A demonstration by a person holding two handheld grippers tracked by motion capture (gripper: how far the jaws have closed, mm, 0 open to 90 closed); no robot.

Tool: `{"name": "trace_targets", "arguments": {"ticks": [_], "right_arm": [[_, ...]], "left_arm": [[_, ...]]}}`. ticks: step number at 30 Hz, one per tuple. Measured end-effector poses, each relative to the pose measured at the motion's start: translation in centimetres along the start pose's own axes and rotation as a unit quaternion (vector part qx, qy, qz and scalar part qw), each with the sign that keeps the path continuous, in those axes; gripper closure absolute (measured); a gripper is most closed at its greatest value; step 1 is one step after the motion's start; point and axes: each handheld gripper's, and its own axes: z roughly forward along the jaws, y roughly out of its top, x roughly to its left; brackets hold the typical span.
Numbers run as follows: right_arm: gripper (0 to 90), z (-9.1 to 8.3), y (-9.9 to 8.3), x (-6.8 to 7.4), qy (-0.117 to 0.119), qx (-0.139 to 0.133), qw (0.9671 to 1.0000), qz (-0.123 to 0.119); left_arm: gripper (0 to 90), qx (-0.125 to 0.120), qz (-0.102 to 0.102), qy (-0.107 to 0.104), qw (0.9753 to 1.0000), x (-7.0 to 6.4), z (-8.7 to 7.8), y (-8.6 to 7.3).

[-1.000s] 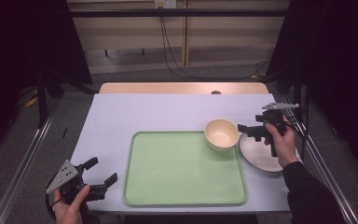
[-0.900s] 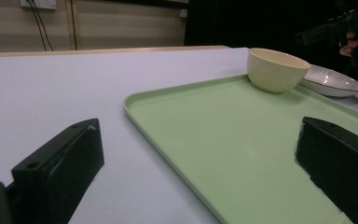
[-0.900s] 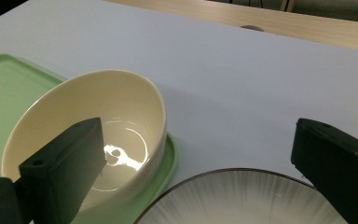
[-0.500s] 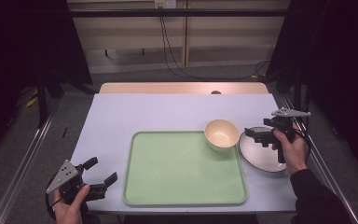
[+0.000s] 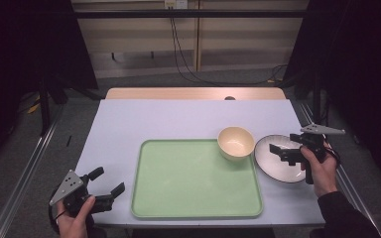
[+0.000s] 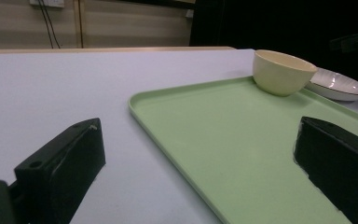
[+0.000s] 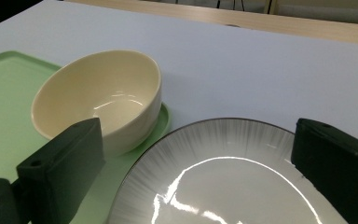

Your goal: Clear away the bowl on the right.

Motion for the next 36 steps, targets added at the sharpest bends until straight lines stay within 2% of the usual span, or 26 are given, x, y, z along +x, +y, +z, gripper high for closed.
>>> {"name": "trace_targets", "arguments": {"ticks": [4, 11, 16, 27, 29, 36], "right_arm": [[2.3, -0.7, -0.6, 0.0, -0.001, -0.004, 0.9999, 0.012], [2.2, -1.9, -1.8, 0.1, 0.0, -0.007, 0.9999, 0.008], [2.3, -3.3, -2.9, 0.1, -0.005, -0.023, 0.9997, 0.011], [2.2, -5.3, -4.7, 0.5, -0.002, -0.038, 0.9992, 0.012], [2.2, -5.9, -5.4, 0.6, -0.002, -0.045, 0.9989, 0.015], [2.0, -6.9, -6.3, 0.8, 0.013, -0.065, 0.9976, 0.022]], "left_arm": [[1.9, 0.002, 0.005, -0.003, 1.0, 0.0, 0.0, 0.0], [1.9, 0.002, 0.004, -0.003, 1.0, -0.1, 0.0, 0.0], [1.9, 0.002, 0.004, -0.005, 1.0, -0.3, 0.1, 0.0], [1.9, 0.0, 0.005, -0.004, 1.0, -0.4, -0.1, 0.0], [1.9, 0.001, 0.009, 0.002, 1.0, -0.4, -0.1, 0.0], [1.9, 0.002, 0.011, 0.006, 0.9999, -0.4, -0.2, 0.0]]}}
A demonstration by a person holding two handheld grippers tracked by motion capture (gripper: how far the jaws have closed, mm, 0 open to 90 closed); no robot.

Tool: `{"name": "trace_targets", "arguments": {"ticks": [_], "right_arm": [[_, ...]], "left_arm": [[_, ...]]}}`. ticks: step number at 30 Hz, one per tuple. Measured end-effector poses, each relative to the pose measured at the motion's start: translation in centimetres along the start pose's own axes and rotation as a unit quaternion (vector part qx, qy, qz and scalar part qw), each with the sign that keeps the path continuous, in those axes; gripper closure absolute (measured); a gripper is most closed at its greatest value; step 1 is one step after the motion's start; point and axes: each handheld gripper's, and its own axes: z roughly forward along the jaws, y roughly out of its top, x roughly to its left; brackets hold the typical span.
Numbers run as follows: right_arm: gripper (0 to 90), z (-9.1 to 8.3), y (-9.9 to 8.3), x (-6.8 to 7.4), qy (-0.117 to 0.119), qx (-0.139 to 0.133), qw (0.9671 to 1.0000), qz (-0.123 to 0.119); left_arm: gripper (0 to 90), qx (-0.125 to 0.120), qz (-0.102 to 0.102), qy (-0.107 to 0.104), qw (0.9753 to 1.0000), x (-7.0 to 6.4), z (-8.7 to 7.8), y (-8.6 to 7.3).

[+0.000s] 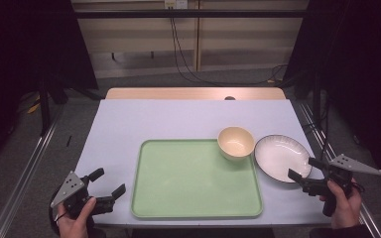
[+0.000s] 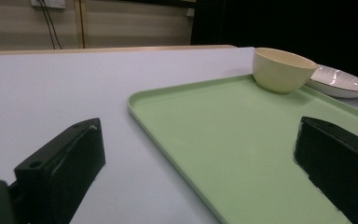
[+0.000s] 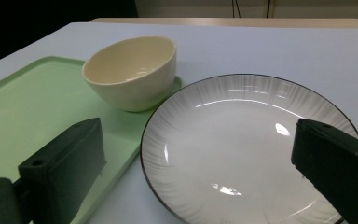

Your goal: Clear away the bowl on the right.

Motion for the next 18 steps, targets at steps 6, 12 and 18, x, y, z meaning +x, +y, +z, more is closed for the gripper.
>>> {"name": "trace_targets", "arguments": {"ticks": [6, 12, 18], "right_arm": [[2.0, -0.7, -1.3, 0.5, 0.002, 0.017, 0.9998, -0.009], [1.4, -0.3, -1.5, 1.1, 0.004, 0.041, 0.9989, -0.022], [1.3, 0.9, -1.4, 1.8, 0.015, 0.071, 0.9957, -0.057]], "left_arm": [[1.9, 0.001, -0.001, 0.005, 1.0, 0.0, 0.0, 0.0], [1.9, 0.002, -0.007, 0.003, 1.0, 0.1, 0.0, 0.0], [1.9, 0.001, -0.007, 0.009, 0.9999, 0.1, 0.0, 0.0]]}}
